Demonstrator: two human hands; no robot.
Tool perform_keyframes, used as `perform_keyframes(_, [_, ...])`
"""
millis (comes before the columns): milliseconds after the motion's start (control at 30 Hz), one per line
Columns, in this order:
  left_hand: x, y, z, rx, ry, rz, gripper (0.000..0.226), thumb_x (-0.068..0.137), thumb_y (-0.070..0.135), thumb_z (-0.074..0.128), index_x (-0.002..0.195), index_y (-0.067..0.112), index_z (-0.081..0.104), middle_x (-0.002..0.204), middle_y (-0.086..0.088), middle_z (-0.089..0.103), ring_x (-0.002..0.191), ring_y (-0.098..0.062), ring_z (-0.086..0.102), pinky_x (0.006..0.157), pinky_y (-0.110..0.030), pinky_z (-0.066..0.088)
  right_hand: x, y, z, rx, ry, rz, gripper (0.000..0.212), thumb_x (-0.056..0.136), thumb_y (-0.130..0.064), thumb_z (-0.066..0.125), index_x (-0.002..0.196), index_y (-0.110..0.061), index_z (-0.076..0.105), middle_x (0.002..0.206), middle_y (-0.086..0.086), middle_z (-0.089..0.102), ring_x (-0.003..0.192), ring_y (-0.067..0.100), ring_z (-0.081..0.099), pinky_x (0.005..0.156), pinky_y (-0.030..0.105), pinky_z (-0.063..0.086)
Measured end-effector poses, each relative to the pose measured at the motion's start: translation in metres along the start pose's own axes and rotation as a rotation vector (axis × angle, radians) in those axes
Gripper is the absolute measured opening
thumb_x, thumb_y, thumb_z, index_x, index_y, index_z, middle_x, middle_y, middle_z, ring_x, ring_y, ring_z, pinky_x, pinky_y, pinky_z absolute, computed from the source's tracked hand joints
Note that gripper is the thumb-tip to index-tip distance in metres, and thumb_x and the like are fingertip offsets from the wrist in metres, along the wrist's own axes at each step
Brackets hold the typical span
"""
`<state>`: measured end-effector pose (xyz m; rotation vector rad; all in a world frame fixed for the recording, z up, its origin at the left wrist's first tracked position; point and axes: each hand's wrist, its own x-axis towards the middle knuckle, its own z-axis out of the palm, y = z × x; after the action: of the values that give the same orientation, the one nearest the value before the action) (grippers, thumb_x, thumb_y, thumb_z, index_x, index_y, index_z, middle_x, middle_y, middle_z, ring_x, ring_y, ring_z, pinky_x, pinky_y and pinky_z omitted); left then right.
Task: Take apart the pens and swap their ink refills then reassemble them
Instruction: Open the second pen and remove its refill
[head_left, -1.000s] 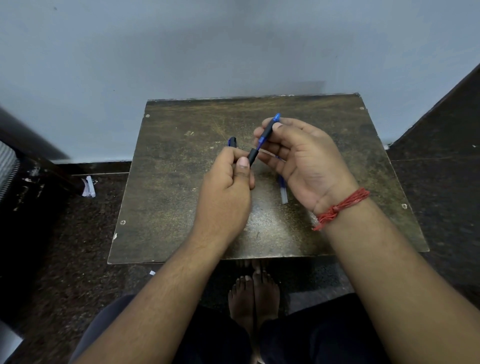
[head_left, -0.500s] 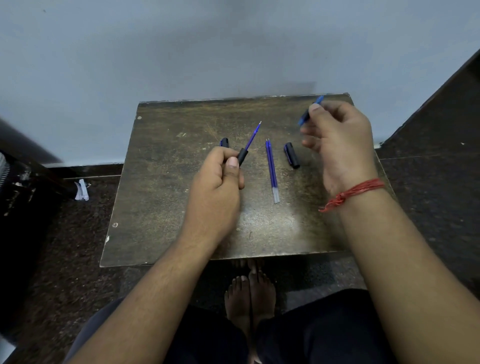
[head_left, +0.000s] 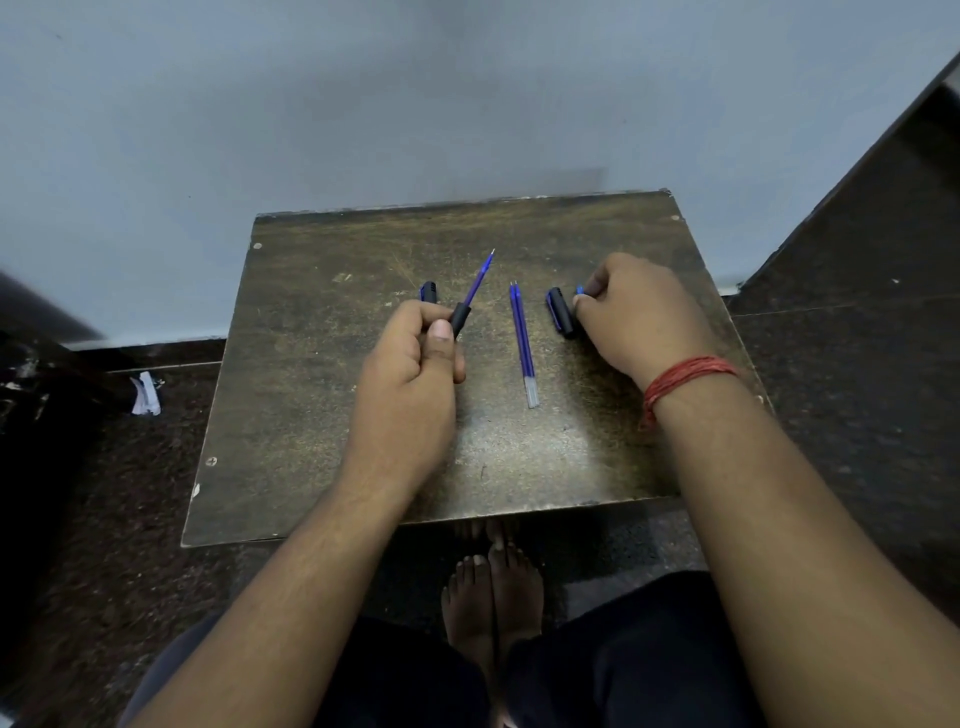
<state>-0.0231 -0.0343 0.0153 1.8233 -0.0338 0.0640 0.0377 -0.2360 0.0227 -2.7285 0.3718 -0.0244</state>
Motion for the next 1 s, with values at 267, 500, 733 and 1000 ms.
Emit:
perform_keyframes(267, [0.001,-0.001,0.0,-0.011,-0.016,-0.014,0.02,0.1,0.034,0.039,0.09,0.027,0.055,0.072,0.008,0.055,0.055,-0.01,0.039,0.054,-0.033,0.033,-0.006,-0.005,-0.008,0.034,0.035,-0.022,0.019,0.097,-0.034,0.054,0.104,-0.019,0.062,0.101,0.003,0.065,0.092,0.025,0.06,0.076,0.036,0.049])
perform_keyframes(500, [0.002,0.0,-0.001,-0.012,0.011,0.001,0.02,0.105,0.026,0.04,0.09,0.025,0.054,0.068,0.008,0.055,0.049,-0.006,0.039,0.049,-0.027,0.033,-0.038,-0.05,-0.005,0.648,-0.004,-0.069,0.019,0.096,-0.037,0.059,0.089,-0.021,0.067,0.077,-0.007,0.068,0.07,0.007,0.063,0.063,0.026,0.049])
perform_keyframes(733, [0.003,0.0,-0.002,0.02,0.015,0.027,0.02,0.105,0.023,0.041,0.091,0.021,0.055,0.067,0.008,0.055,0.052,-0.006,0.041,0.051,-0.025,0.034,-0.05,-0.065,0.004,1.057,-0.259,0.045,0.021,0.092,-0.031,0.068,0.085,-0.011,0.066,0.076,0.002,0.068,0.054,0.005,0.057,0.044,0.011,0.038])
perform_keyframes(1000, [0.0,0.002,0.001,0.066,-0.015,0.056,0.021,0.107,0.018,0.042,0.091,0.021,0.056,0.063,0.014,0.055,0.047,-0.001,0.043,0.047,-0.013,0.033,-0.039,-0.056,0.003,1.258,-0.233,0.127,0.015,0.091,-0.022,0.069,0.077,-0.02,0.064,0.069,-0.003,0.066,0.054,0.009,0.056,0.046,0.022,0.035])
